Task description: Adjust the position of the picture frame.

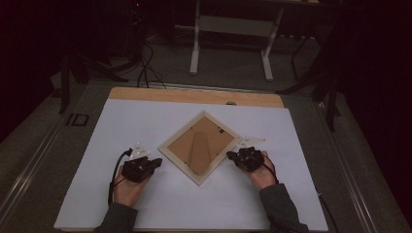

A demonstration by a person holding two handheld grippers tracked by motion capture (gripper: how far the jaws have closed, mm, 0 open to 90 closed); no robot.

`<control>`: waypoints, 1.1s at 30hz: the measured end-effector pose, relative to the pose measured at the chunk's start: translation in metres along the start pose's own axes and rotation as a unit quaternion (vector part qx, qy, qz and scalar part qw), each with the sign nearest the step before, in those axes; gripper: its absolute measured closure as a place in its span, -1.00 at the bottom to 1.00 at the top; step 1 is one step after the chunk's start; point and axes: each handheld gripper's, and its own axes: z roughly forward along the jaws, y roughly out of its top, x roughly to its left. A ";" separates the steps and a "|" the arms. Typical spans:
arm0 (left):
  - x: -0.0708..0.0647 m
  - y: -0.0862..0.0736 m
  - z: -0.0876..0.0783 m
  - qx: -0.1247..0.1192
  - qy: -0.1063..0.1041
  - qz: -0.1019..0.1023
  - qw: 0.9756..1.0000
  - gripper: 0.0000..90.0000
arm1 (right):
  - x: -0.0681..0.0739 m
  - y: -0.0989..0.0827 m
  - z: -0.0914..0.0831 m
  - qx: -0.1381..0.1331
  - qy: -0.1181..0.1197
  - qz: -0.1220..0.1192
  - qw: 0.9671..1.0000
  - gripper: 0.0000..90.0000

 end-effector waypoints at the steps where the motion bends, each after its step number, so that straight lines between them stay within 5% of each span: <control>1: -0.001 0.000 0.001 0.000 0.000 -0.001 1.000 1.00 | -0.004 0.002 0.001 -0.002 -0.004 0.004 1.000 0.96; 7: -0.003 -0.002 0.005 0.006 0.004 0.003 1.000 1.00 | -0.027 0.012 0.007 -0.001 -0.032 0.020 0.999 0.96; 13: -0.009 -0.002 0.008 0.008 0.012 0.013 1.000 1.00 | -0.048 0.016 0.014 -0.015 -0.053 0.065 0.996 0.96; 25: -0.019 -0.004 0.016 0.021 0.016 0.038 0.999 1.00 | -0.063 0.015 0.029 -0.015 -0.075 0.105 0.992 0.96; 33: -0.026 -0.005 0.023 0.028 0.004 0.037 0.999 1.00 | -0.076 0.015 0.030 -0.014 -0.089 0.128 0.988 0.96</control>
